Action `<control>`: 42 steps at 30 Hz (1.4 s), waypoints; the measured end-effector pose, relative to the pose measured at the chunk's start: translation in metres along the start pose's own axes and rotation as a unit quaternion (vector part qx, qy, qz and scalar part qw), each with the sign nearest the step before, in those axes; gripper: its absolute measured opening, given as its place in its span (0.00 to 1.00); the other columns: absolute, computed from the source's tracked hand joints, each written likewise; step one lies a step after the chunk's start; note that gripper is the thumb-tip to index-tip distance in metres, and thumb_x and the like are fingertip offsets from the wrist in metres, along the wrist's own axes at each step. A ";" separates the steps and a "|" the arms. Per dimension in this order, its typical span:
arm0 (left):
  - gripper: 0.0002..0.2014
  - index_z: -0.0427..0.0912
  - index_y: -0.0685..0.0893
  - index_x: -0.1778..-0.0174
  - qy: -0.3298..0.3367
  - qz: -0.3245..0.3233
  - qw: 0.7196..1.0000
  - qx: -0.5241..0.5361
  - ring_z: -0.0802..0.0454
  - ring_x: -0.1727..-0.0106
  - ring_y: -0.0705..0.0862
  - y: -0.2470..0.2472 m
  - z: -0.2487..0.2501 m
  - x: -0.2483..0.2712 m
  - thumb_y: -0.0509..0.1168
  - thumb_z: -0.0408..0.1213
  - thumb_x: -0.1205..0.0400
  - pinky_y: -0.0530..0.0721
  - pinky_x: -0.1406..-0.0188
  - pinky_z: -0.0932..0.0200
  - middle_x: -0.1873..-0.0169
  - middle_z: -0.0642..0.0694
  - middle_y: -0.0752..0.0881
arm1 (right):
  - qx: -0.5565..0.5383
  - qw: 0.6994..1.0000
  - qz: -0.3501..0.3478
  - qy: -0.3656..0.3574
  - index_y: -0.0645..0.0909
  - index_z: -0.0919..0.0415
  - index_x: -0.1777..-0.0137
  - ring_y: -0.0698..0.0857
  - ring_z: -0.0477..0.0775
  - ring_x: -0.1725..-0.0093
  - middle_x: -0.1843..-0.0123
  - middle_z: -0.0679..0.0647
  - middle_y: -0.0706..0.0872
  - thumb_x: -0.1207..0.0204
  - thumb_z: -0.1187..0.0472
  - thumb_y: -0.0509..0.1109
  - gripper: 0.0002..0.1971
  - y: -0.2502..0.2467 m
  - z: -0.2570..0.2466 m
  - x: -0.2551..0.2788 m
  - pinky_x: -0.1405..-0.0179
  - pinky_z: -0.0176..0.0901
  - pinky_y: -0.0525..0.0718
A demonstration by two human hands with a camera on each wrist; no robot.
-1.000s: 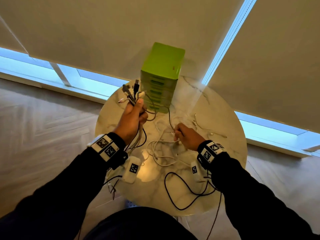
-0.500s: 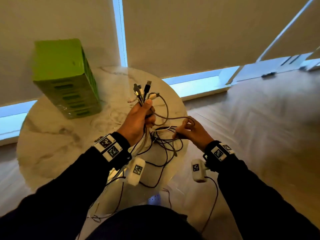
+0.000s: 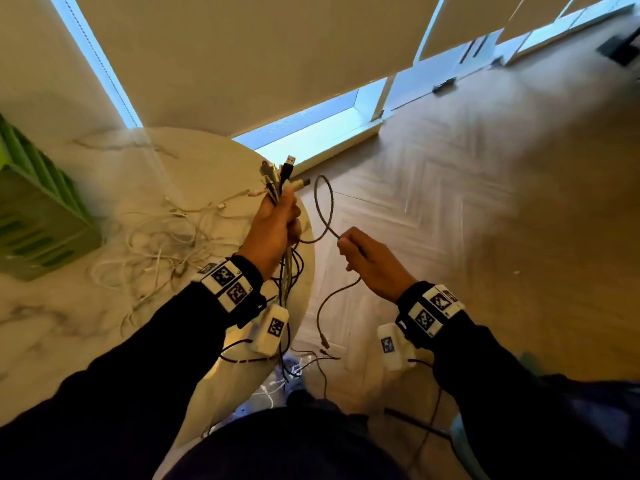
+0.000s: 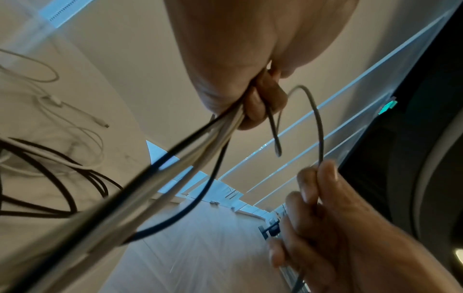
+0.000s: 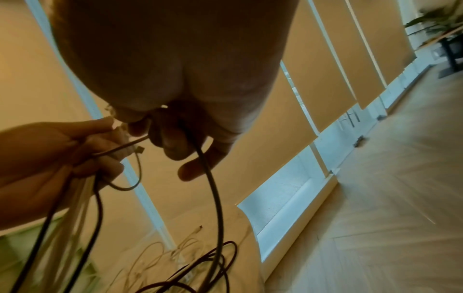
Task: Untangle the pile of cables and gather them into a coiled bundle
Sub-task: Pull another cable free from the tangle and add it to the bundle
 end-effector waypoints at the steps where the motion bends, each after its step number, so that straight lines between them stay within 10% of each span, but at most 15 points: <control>1: 0.13 0.53 0.74 0.57 -0.007 0.006 1.000 0.026 0.58 0.75 0.59 -0.002 -0.001 -0.003 0.52 0.46 0.07 0.58 0.77 0.63 0.71 0.52 0.62 | -0.005 1.000 0.023 0.021 0.74 0.53 0.52 0.81 0.46 0.62 0.59 0.48 0.81 0.10 0.52 0.57 0.10 -0.007 0.010 0.001 0.61 0.28 0.80; 5: 0.16 0.49 0.70 0.61 -0.034 0.020 0.995 0.094 0.58 0.77 0.62 -0.013 -0.002 -0.012 0.52 0.46 0.07 0.51 0.68 0.54 0.73 0.54 0.69 | 0.078 0.983 0.009 0.163 0.78 0.53 0.50 0.86 0.52 0.54 0.56 0.50 0.87 0.11 0.48 0.56 0.14 -0.024 0.091 0.006 0.52 0.44 0.80; 8: 0.15 0.47 0.72 0.59 -0.046 0.009 0.991 0.122 0.57 0.76 0.69 -0.011 -0.003 -0.012 0.53 0.46 0.07 0.54 0.70 0.56 0.72 0.53 0.72 | 0.177 0.946 -0.085 0.258 0.76 0.56 0.29 0.80 0.62 0.30 0.26 0.60 0.76 0.12 0.47 0.57 0.18 -0.012 0.131 0.013 0.30 0.51 0.75; 13: 0.15 0.44 0.73 0.58 -0.045 -0.020 0.992 0.114 0.56 0.74 0.73 0.008 -0.005 -0.012 0.52 0.43 0.07 0.60 0.77 0.63 0.71 0.50 0.73 | 0.129 0.991 -0.026 -0.006 0.63 0.54 0.16 0.64 0.55 0.16 0.14 0.55 0.63 0.12 0.47 0.58 0.27 0.015 0.048 -0.007 0.16 0.57 0.63; 16: 0.15 0.45 0.74 0.57 -0.046 -0.016 0.997 0.065 0.55 0.71 0.77 0.012 -0.008 -0.016 0.53 0.45 0.07 0.68 0.75 0.64 0.70 0.50 0.77 | 0.090 0.993 -0.075 -0.035 0.69 0.56 0.22 0.76 0.53 0.27 0.27 0.56 0.79 0.11 0.46 0.56 0.23 0.036 -0.002 -0.015 0.24 0.49 0.71; 19: 0.15 0.44 0.76 0.55 -0.033 0.003 0.999 0.018 0.54 0.67 0.81 0.009 -0.007 -0.021 0.53 0.47 0.07 0.74 0.72 0.64 0.67 0.49 0.82 | 0.055 0.996 -0.039 -0.058 0.75 0.57 0.43 0.79 0.48 0.56 0.53 0.51 0.81 0.09 0.52 0.53 0.12 0.032 -0.023 -0.018 0.54 0.40 0.77; 25: 0.17 0.46 0.71 0.60 0.007 0.057 0.997 0.059 0.57 0.75 0.68 -0.015 0.002 -0.032 0.50 0.46 0.06 0.63 0.78 0.65 0.74 0.53 0.71 | -0.019 0.994 0.099 0.048 0.78 0.59 0.45 0.85 0.52 0.61 0.61 0.53 0.83 0.09 0.52 0.52 0.15 -0.024 0.021 -0.022 0.59 0.36 0.83; 28: 0.17 0.45 0.69 0.61 -0.011 0.057 0.989 0.138 0.60 0.78 0.62 -0.022 0.007 -0.034 0.50 0.45 0.07 0.59 0.79 0.65 0.77 0.55 0.68 | 0.183 0.955 -0.109 0.208 0.82 0.61 0.35 0.87 0.61 0.40 0.43 0.61 0.89 0.11 0.54 0.58 0.15 -0.023 0.095 -0.028 0.39 0.47 0.80; 31: 0.17 0.44 0.70 0.61 -0.018 0.020 0.989 0.147 0.59 0.78 0.63 -0.020 0.011 -0.031 0.50 0.45 0.07 0.61 0.79 0.65 0.77 0.54 0.68 | 0.313 0.854 -0.284 0.303 0.60 0.57 0.13 0.63 0.58 0.14 0.13 0.57 0.63 0.17 0.43 0.66 0.36 -0.011 0.125 -0.015 0.16 0.52 0.63; 35: 0.17 0.44 0.69 0.61 -0.017 -0.054 0.992 0.112 0.57 0.76 0.67 -0.002 0.018 -0.023 0.49 0.44 0.06 0.67 0.73 0.63 0.76 0.53 0.69 | 0.138 0.958 -0.243 0.066 0.49 0.49 0.11 0.55 0.47 0.14 0.11 0.47 0.53 0.30 0.38 0.79 0.55 0.019 0.034 -0.033 0.19 0.44 0.55; 39: 0.16 0.43 0.69 0.56 -0.021 -0.119 0.992 0.030 0.50 0.71 0.77 0.009 0.028 -0.011 0.51 0.49 0.08 0.80 0.66 0.57 0.73 0.50 0.73 | -0.074 0.962 -0.259 0.040 0.73 0.49 0.20 0.76 0.39 0.27 0.23 0.45 0.77 0.23 0.46 0.76 0.32 0.058 -0.030 -0.047 0.25 0.41 0.70; 42: 0.15 0.43 0.68 0.55 -0.015 -0.141 0.989 -0.044 0.47 0.71 0.81 -0.003 0.046 -0.007 0.50 0.49 0.07 0.85 0.62 0.50 0.74 0.51 0.74 | -0.160 0.927 -0.334 0.058 0.88 0.64 0.47 0.88 0.52 0.39 0.45 0.57 0.92 0.19 0.55 0.73 0.12 0.088 -0.031 -0.047 0.31 0.47 0.81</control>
Point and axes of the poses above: each hand's wrist, its own x-axis away from the middle knuckle, its own y-axis out of the palm, z = x × y, the point moved 6 cm from there along -x, towards the middle knuckle
